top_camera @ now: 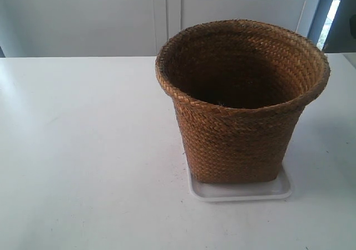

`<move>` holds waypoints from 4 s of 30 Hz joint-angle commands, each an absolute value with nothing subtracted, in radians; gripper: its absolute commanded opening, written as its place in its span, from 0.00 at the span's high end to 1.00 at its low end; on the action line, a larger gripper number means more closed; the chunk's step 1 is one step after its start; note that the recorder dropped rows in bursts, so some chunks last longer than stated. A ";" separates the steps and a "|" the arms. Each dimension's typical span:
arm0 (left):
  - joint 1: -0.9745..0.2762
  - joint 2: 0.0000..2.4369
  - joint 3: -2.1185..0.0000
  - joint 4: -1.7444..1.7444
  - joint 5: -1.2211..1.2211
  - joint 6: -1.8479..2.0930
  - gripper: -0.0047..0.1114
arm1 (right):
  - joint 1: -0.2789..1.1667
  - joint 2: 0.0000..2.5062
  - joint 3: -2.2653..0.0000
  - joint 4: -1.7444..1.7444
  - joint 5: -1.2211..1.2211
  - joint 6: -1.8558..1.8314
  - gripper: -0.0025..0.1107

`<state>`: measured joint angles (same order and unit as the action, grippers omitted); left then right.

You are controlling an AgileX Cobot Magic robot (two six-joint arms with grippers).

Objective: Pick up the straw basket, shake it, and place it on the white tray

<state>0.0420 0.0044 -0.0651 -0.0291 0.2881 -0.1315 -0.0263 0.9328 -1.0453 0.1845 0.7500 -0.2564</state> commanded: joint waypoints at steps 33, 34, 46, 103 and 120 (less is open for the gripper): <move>0.035 0.000 0.000 0.019 0.253 -0.183 0.96 | -0.030 0.935 -1.042 0.187 0.743 -0.265 0.74; 0.035 0.000 0.000 0.019 0.253 -0.183 0.96 | -0.030 0.935 -1.042 0.187 0.743 -0.265 0.74; 0.035 0.000 0.000 0.019 0.253 -0.183 0.96 | -0.030 0.851 -1.033 0.128 0.744 -0.287 0.74; 0.035 0.000 0.000 0.019 0.254 -0.183 0.96 | -0.030 0.000 0.000 0.321 0.313 -0.151 0.74; 0.035 0.000 0.000 0.019 0.254 -0.183 0.96 | -0.030 0.000 0.000 0.320 0.313 -0.151 0.74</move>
